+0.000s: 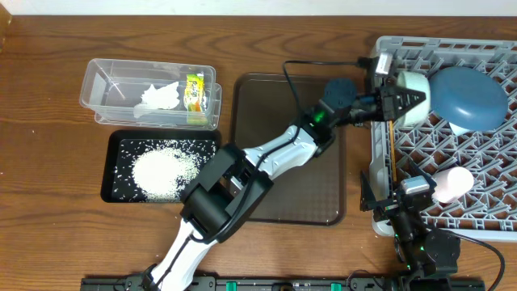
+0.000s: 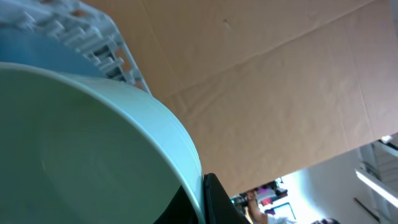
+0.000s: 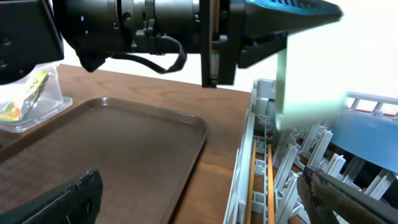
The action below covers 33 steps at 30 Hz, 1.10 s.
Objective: Sort waste into correct bins and load items into the dishwasher rack
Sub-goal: 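Lower the green bowl upright into the rack's left slots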
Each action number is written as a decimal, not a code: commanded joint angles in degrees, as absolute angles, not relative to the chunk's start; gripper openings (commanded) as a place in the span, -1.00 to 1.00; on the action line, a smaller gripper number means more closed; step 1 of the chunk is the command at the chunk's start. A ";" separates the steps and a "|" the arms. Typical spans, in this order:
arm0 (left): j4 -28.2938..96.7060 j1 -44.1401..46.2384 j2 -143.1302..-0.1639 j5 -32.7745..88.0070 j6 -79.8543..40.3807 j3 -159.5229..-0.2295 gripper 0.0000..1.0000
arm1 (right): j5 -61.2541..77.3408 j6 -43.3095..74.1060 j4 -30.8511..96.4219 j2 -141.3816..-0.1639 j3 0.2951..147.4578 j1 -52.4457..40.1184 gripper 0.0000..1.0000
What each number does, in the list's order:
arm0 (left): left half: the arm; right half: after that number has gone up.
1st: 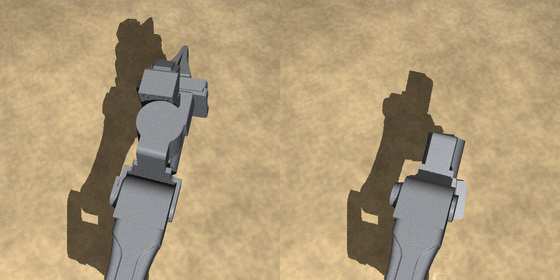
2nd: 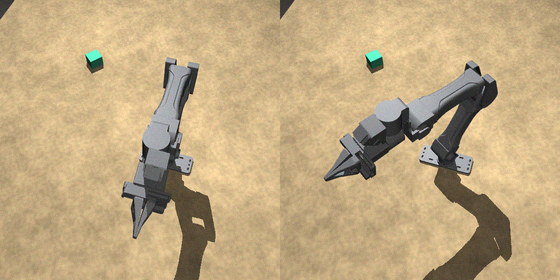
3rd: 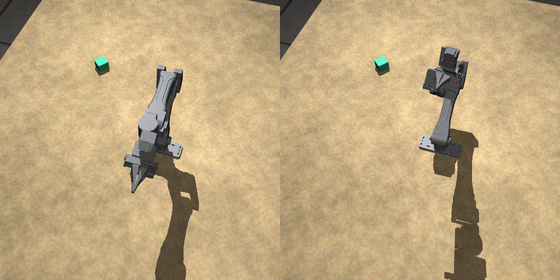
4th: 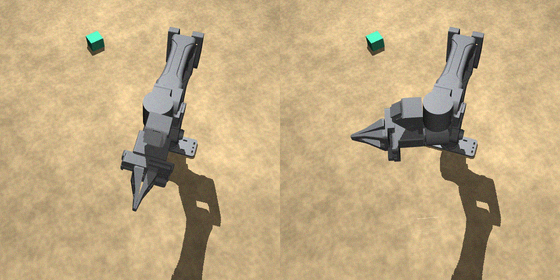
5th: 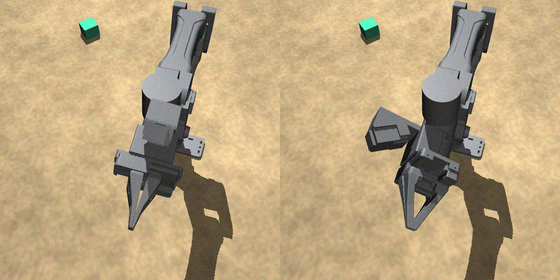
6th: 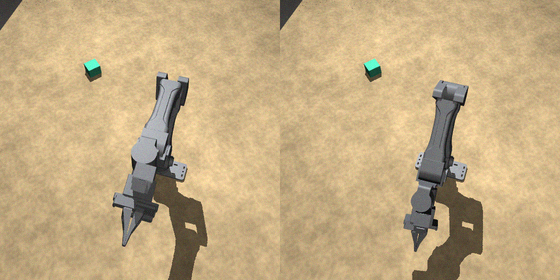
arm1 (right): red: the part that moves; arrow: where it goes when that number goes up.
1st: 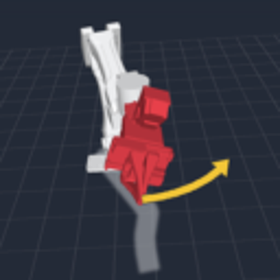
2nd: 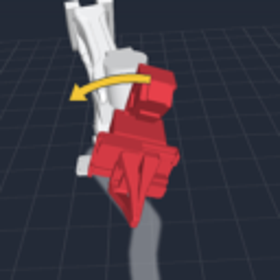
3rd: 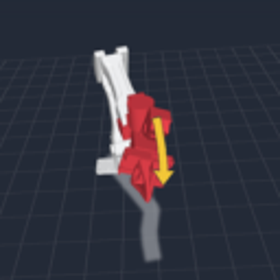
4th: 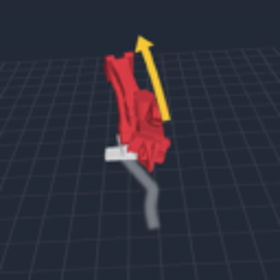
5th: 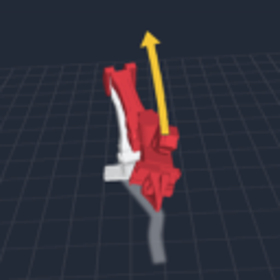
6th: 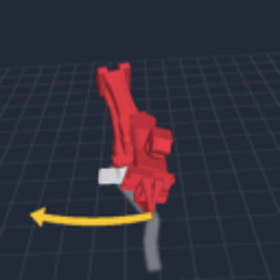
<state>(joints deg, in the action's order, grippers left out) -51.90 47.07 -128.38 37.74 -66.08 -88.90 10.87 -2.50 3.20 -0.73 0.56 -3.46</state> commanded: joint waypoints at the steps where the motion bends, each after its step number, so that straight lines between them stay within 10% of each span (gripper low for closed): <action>1: -52.27 47.44 -128.51 39.66 -66.94 -90.13 -0.86 | 10.94 -1.76 3.20 -0.60 0.32 -2.92 0.99; 33: -47.13 45.36 -131.92 41.54 -66.04 -90.13 -0.87 | 10.94 -1.76 3.20 -0.60 0.32 -2.92 0.98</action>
